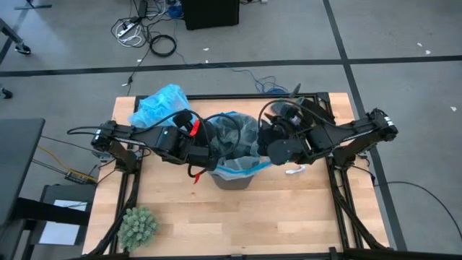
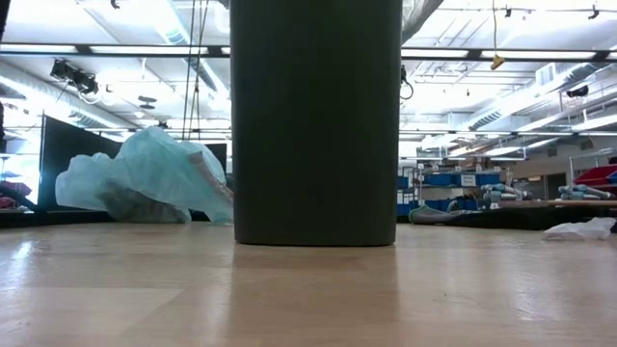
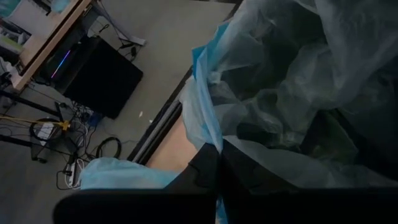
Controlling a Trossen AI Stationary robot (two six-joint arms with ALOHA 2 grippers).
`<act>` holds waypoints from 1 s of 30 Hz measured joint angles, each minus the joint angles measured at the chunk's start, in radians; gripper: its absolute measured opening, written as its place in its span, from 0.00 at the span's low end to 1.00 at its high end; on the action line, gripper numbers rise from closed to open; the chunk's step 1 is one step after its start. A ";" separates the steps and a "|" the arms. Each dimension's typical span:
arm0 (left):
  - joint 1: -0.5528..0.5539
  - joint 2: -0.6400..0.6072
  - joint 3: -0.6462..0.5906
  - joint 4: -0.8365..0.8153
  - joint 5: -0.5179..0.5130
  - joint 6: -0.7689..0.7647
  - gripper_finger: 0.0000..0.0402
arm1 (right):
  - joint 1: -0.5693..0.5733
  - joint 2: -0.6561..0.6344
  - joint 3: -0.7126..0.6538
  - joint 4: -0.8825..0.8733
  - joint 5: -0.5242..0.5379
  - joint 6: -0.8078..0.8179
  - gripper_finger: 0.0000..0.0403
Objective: Place trash/remove bag and relplace
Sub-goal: Insert a new trash bag into the bin
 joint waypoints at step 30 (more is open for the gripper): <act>0.087 -0.001 0.001 0.007 0.187 0.085 0.04 | -0.098 -0.058 0.002 0.289 -1.183 0.322 0.29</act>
